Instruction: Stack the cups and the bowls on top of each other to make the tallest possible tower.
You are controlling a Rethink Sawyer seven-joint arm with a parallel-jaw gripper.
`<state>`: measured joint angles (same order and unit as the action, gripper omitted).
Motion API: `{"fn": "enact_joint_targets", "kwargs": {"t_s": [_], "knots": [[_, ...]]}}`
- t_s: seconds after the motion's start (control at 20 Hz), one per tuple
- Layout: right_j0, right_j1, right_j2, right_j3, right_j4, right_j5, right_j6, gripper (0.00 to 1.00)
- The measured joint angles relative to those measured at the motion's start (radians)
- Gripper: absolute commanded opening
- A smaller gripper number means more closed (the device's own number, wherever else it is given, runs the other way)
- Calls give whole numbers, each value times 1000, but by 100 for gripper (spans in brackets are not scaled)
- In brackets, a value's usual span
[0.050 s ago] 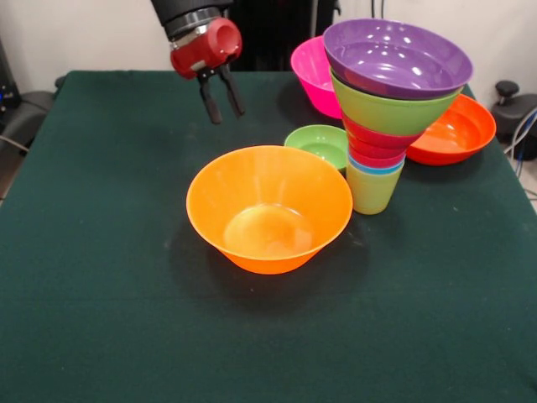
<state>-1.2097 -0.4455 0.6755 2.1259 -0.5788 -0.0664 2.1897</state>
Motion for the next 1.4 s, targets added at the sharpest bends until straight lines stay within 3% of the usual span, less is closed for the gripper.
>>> {"fn": "enact_joint_targets", "kwargs": {"t_s": [0.6,1.4], "knots": [[-8,-9,0,-80,-1,189,0,100],[-6,34,0,-209,-1,202,0,100]]}}
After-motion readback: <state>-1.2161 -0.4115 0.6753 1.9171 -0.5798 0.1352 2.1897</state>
